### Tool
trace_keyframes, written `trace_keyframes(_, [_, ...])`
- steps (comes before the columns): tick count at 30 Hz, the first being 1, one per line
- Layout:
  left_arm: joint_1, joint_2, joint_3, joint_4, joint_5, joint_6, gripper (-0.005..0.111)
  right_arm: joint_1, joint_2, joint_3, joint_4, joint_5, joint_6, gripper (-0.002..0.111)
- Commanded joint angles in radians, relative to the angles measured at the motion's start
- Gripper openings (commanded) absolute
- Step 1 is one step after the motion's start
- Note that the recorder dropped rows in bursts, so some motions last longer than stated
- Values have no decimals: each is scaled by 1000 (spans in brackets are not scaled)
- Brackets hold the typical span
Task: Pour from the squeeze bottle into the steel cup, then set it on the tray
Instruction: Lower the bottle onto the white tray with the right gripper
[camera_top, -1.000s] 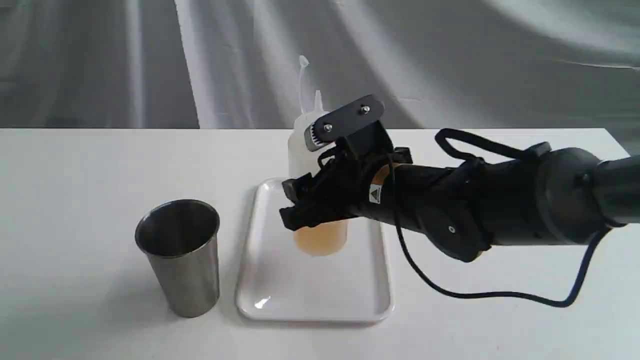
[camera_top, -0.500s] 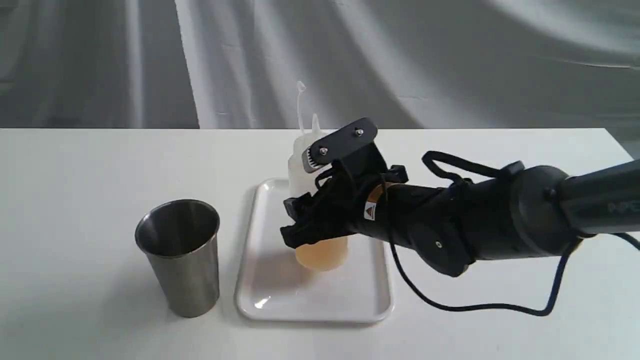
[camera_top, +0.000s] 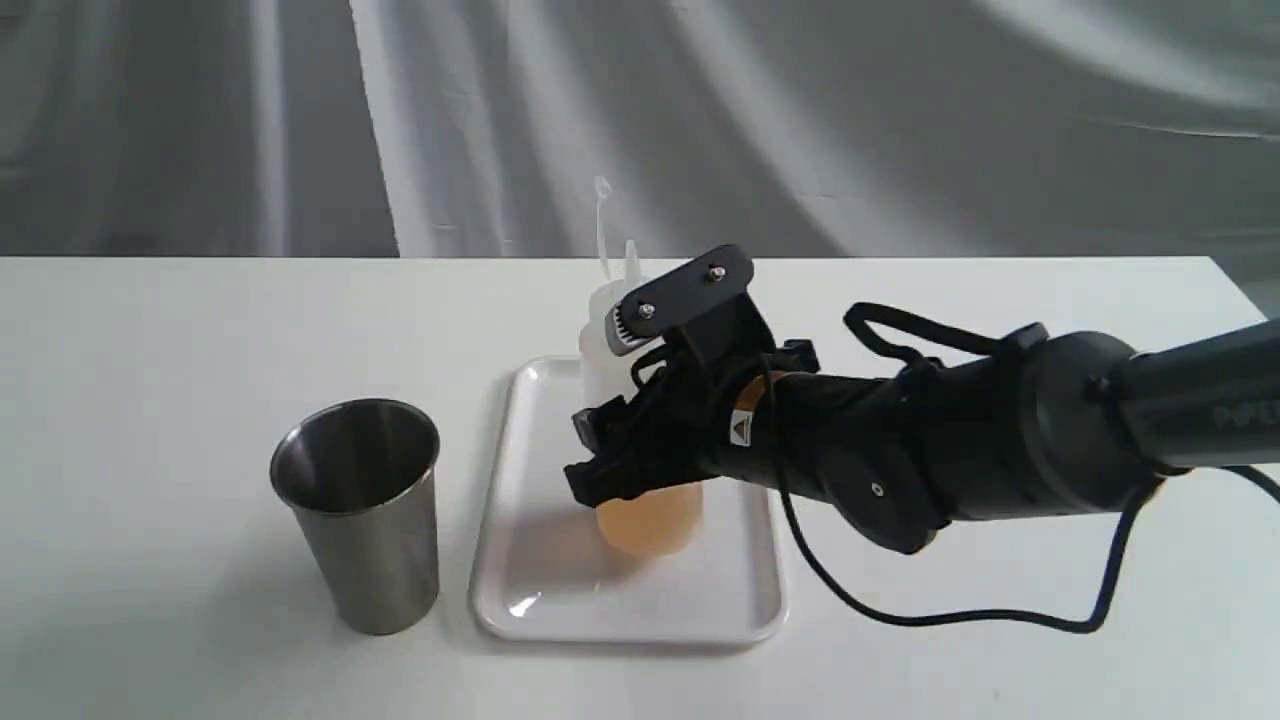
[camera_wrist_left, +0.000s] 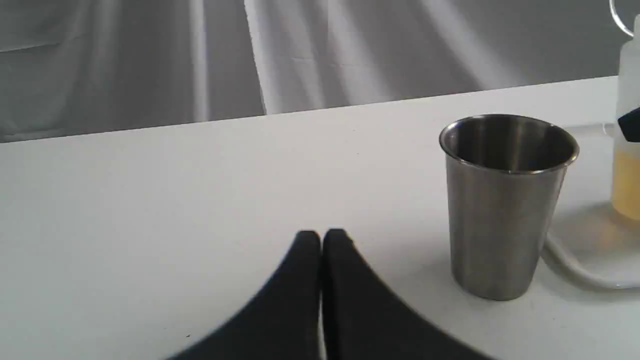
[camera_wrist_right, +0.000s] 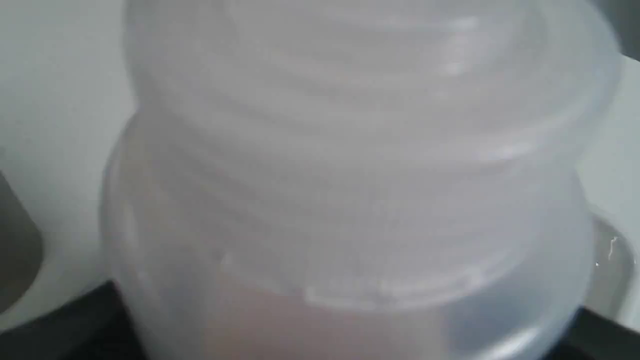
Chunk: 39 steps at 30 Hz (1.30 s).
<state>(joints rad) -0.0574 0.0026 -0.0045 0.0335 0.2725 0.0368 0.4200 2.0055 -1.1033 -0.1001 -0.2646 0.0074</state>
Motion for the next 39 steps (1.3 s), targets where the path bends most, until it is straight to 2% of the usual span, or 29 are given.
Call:
trace_keyframes(1, [-6, -3, 4, -1, -7, -5, 0, -4, -10, -5, 10, -18, -7, 0])
trace_keyframes(14, [-6, -3, 4, -1, -7, -3, 0, -4, -10, -5, 10, -8, -49, 1])
trace_keyframes(17, [-6, -3, 4, -1, -7, -3, 0, -4, -10, -5, 7, -4, -53, 12])
trace_keyframes(20, [-6, -3, 4, -1, -7, -5, 0, -4, -10, -5, 7, -4, -53, 29])
trace_keyframes(25, [-6, -3, 4, -1, -7, -5, 0, -4, -10, -5, 7, -2, -53, 74])
trace_keyframes(27, [-6, -3, 4, -1, -7, -5, 0, -4, -10, -5, 7, 5, -53, 83])
trace_keyframes(30, [-6, -3, 4, -1, -7, -5, 0, -2, -12, -3, 5, 25, -53, 87])
trace_keyframes(39, [-6, -3, 4, -1, -7, -1, 0, -2, -124, 2, -62, 99, -53, 87])
